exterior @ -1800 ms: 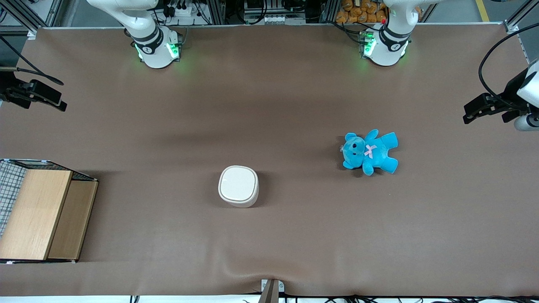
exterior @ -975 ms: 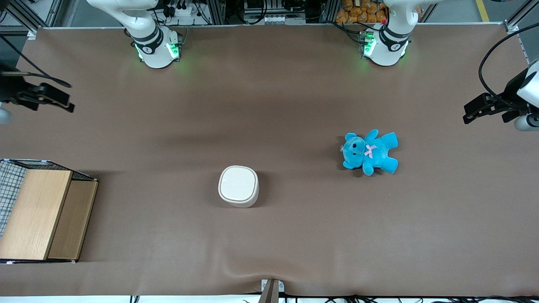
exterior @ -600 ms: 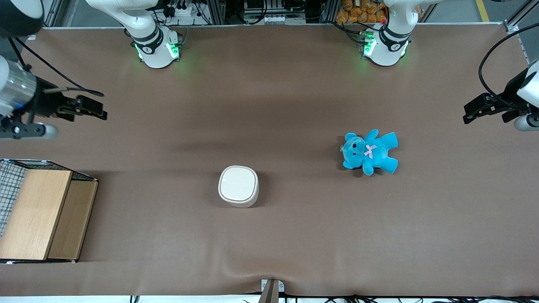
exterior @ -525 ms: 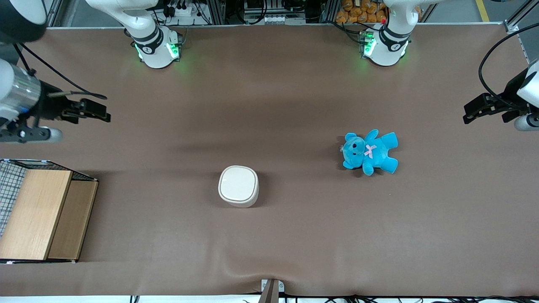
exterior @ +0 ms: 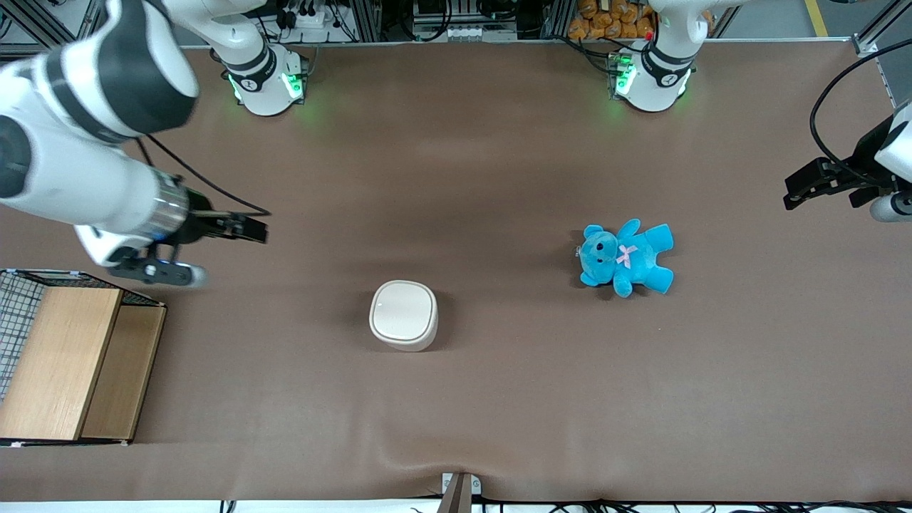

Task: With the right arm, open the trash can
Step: 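Move the right gripper out toward the white trash can, then lower the right gripper onto the lid of the white trash can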

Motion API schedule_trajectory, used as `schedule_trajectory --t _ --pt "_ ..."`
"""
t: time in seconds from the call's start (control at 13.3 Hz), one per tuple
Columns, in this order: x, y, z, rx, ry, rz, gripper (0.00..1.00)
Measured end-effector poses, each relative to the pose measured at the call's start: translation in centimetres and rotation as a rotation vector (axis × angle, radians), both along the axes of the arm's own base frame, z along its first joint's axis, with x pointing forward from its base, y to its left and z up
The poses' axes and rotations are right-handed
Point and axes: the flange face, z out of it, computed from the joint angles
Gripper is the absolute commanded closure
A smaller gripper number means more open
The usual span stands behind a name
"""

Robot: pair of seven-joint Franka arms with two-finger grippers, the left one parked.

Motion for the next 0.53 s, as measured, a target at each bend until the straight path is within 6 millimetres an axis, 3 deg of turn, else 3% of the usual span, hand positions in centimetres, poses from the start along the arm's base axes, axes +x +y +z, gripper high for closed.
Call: schedule_trajectory --t 0.3,0.38,0.53 --pt "1.5 2.7 -2.6 -0.006 -0.01 -0.04 0.72" --pt "1.7 3.4 -3.1 -0.008 -0.015 -0.066 0.84" --pt "2.2 5.3 -4.5 -0.012 -0.028 -0.124 0.9"
